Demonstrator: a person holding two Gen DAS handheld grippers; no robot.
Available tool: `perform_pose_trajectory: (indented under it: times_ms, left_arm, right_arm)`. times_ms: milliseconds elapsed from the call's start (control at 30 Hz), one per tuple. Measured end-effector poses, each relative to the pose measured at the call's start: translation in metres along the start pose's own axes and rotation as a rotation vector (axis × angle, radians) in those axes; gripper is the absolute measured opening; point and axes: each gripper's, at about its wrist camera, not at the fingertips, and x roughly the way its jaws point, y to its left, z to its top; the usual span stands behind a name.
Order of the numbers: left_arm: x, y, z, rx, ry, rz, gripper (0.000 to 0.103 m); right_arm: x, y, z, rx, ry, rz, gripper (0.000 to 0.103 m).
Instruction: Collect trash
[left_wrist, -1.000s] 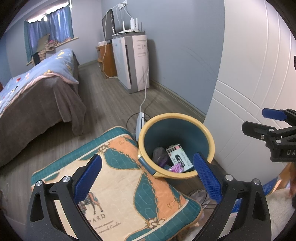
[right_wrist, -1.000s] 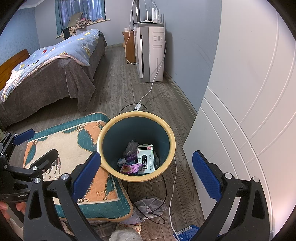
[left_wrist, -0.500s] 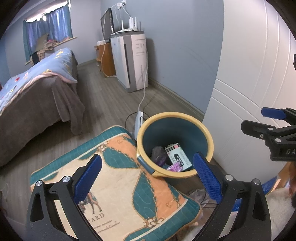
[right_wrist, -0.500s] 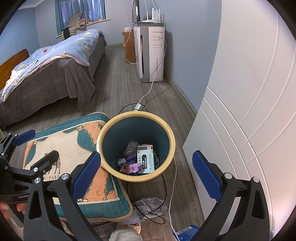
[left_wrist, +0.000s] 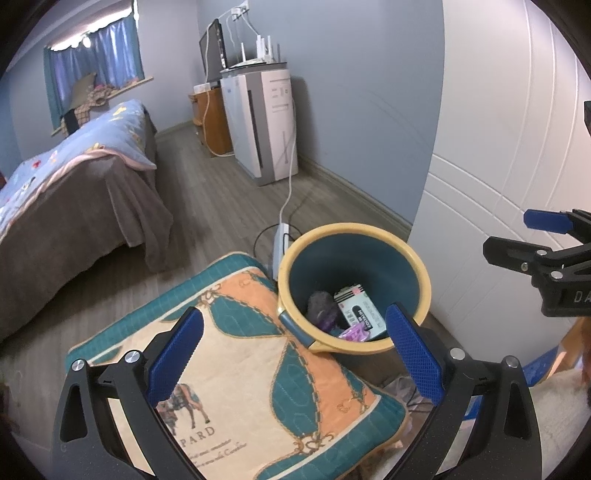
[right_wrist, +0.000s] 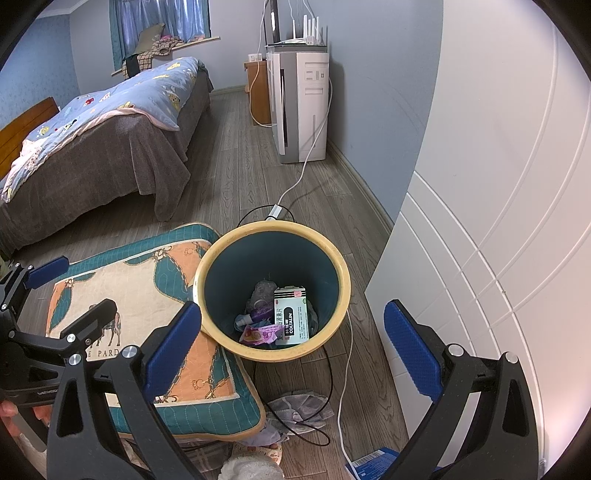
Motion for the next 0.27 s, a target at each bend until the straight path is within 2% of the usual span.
perform_pose_trajectory:
  times_ms: [100,267]
  left_arm:
    - [0.0,0.002,0.001,-0.008,0.009,-0.021,0.098]
    - [-0.006,0.011,0.003,-0.038,0.008,-0.005,0.098]
  right_arm:
    - [0.0,-0.001,-0.001,0.002,0.002,0.001,0.097]
    - [0.003,-0.002,-0.005,0.019,0.02,-0.007,0.097]
